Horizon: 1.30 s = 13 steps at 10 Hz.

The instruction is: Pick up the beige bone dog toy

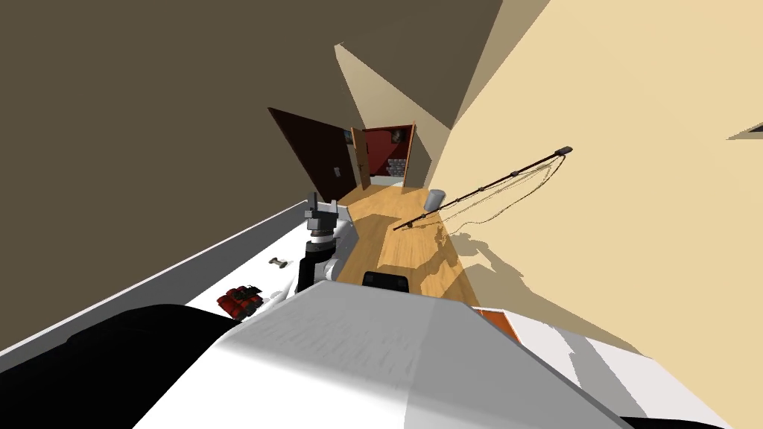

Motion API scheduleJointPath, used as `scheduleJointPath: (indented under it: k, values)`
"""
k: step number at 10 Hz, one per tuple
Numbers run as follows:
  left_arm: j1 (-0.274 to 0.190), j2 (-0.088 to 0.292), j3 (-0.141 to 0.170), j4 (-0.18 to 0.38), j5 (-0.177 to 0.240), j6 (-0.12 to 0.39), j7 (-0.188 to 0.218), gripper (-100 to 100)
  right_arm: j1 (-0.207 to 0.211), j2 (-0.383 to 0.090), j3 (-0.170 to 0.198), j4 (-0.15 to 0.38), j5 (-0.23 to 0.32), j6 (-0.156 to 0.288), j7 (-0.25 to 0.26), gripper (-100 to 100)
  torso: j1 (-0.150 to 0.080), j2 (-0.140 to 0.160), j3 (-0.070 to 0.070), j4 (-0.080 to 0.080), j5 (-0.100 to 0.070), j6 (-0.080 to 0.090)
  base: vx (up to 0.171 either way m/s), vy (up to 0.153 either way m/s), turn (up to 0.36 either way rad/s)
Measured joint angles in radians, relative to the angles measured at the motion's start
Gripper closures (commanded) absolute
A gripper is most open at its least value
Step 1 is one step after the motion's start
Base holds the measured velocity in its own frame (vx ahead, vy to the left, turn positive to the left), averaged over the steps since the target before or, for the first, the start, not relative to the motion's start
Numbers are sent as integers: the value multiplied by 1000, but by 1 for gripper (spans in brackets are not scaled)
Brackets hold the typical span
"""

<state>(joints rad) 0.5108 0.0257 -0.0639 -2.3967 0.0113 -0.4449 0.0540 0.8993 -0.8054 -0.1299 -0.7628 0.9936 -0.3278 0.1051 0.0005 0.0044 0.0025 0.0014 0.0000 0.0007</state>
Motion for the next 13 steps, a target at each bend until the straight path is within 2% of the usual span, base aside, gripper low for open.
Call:
scheduleJointPath:
  k: [1, 2, 3, 4, 5, 9, 10, 11, 12, 13]
  values:
    - [0, 0, 0, 0, 0, 0, 0, 0, 24, 0, 11, -25, -5, 8, 0, -100, 0, 0, 0, 0, 0, 1, -10, -4, -40]
    - [0, 0, 0, 0, 0, 0, 0, 0, 39, -4, 21, -46, -6, 24, -23, -100, 1, -1, -1, 0, 0, 1, -18, 2, 201]
    - [0, 0, 0, 0, 0, 0, 0, 0, 51, 13, 6, -38, -19, 23, -13, -100, 1, -1, -1, 0, 1, 0, -36, -2, 424]
    - [0, 0, 0, 0, 0, 0, 0, 0, 55, 42, -25, -6, -39, 9, 22, -100, 0, 0, 0, 0, 0, 0, -17, -8, 85]
    - [0, 0, 0, 0, 0, 0, 0, 0, 55, 45, -29, -2, -41, 5, 31, 100, 0, -1, -1, 0, 0, 1, -2, -1, -16]
    - [0, 0, 0, 0, 0, 0, 0, 0, 55, 45, -29, -3, -41, 6, 30, 100, 0, -2, -1, -1, 0, 1, 0, 0, 0]
    - [0, 0, 0, 0, 0, 0, 0, 0, 55, 45, -29, -3, -41, 6, 30, 0, 0, -2, -1, -1, 0, 1, 0, 0, 0]
    - [0, 0, 0, 0, 0, 0, 0, 0, 55, 45, -29, -3, -41, 6, 30, 100, 0, -2, -1, -1, 0, 1, 15, -3, -255]
    - [0, 0, 0, 0, 0, 0, 0, 0, 48, 37, -20, -9, -35, 9, 26, 100, 1, -2, -2, -1, 0, 3, 35, 4, -347]
    - [0, 0, 0, 0, 0, 0, 0, 0, 45, 13, 7, -38, -17, 25, -3, 100, 1, -3, -2, -1, -1, 4, 44, 8, -410]
